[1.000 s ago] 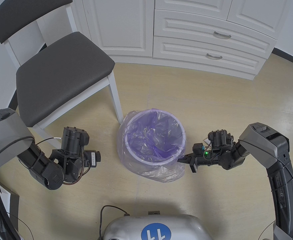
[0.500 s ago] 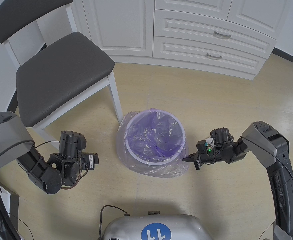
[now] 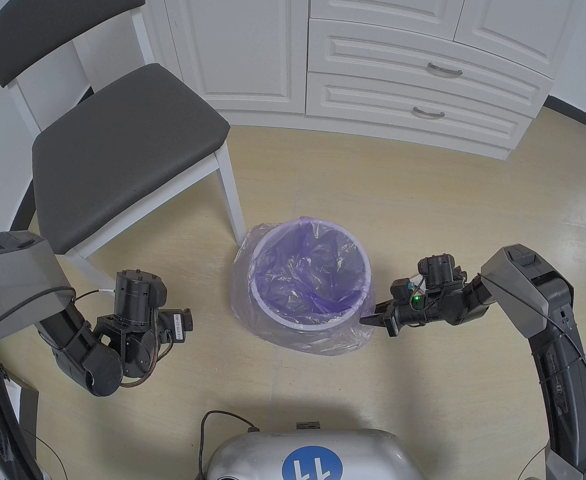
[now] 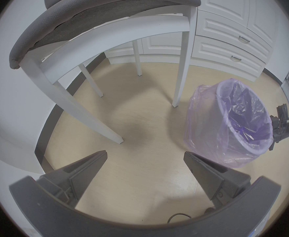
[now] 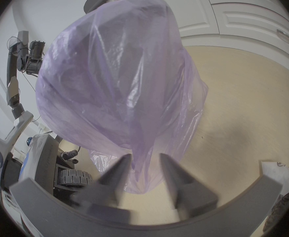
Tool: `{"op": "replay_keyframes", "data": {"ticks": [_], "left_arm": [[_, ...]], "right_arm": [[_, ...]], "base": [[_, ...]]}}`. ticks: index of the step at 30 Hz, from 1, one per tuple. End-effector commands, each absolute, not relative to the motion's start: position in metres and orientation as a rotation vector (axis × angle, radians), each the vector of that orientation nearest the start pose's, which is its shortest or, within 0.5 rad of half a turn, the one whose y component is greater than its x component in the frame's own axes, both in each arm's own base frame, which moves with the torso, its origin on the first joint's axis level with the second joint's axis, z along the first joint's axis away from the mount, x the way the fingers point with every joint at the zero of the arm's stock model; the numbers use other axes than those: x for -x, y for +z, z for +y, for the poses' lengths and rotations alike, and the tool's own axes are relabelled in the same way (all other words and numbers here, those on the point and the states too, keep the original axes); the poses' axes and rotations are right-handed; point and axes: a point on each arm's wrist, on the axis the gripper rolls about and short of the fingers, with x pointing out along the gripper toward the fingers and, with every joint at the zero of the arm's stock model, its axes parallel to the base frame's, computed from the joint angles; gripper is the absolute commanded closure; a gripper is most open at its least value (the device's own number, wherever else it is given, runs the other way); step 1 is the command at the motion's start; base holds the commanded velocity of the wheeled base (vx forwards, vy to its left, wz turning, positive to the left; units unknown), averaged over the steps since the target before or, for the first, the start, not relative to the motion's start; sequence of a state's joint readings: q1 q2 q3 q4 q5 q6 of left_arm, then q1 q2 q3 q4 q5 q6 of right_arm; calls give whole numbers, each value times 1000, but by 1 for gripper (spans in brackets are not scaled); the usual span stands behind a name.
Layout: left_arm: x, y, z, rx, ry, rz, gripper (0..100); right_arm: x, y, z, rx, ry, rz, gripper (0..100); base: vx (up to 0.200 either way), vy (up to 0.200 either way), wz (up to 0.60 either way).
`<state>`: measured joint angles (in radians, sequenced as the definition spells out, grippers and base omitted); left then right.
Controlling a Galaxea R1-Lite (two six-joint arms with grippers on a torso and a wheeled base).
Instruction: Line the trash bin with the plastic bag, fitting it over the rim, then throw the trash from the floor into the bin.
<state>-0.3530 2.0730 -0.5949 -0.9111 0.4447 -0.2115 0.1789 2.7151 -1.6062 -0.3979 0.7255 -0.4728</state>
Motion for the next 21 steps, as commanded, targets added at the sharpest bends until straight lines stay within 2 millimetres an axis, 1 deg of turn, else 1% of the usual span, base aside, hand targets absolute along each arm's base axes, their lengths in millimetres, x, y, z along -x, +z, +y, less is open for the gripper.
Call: {"op": "replay_keyframes", "data": {"ticks": [1,3,5,6,7,8,9,10,12,13,14,15,16,17,18,19,20,21], "left_arm": [[-296,40,-98,-11,152,506,0],[-287,42,-95,-17,165,502,0],[-280,47,-93,-14,175,493,0],[-280,47,-93,-14,175,493,0],[-278,48,-91,-10,181,493,0],[-276,48,-89,-11,183,497,0],[-275,48,-89,-12,183,499,0],[-271,45,-88,-23,181,513,0],[-265,40,-91,-44,167,545,0],[-265,40,-92,-47,164,546,0],[-262,35,-100,-64,141,556,0],[-264,32,-104,-66,130,558,0],[-265,29,-105,-70,131,563,0],[-274,24,-109,-70,129,563,0],[-286,20,-114,-64,131,554,0],[-290,18,-115,-63,132,553,0],[-308,11,-118,-53,145,541,0],[-318,6,-118,-46,153,533,0]], "right_arm": [[-476,-53,88,263,1010,450,0],[-467,-36,77,311,1020,408,0],[-454,-27,68,342,1028,399,0],[-454,-27,68,342,1028,399,0],[-449,-19,56,377,1013,377,0],[-445,-13,49,395,1001,362,0],[-445,-13,49,396,999,360,0],[-436,-6,40,403,978,354,0],[-416,6,32,402,951,352,0],[-414,6,32,403,950,352,0],[-396,11,31,382,937,368,0],[-387,13,30,368,914,384,0],[-384,13,30,362,898,392,0],[-376,11,31,345,836,421,0],[-372,9,32,330,761,435,0],[-371,8,32,321,731,438,0],[-369,6,38,262,626,425,0],[-369,4,45,222,580,405,0]], "base": [[0,0,0],[0,0,0],[0,0,0],[0,0,0],[0,0,0],[0,0,0],[0,0,0],[0,0,0],[0,0,0],[0,0,0],[0,0,0],[0,0,0],[0,0,0],[0,0,0],[0,0,0],[0,0,0],[0,0,0],[0,0,0]]}}
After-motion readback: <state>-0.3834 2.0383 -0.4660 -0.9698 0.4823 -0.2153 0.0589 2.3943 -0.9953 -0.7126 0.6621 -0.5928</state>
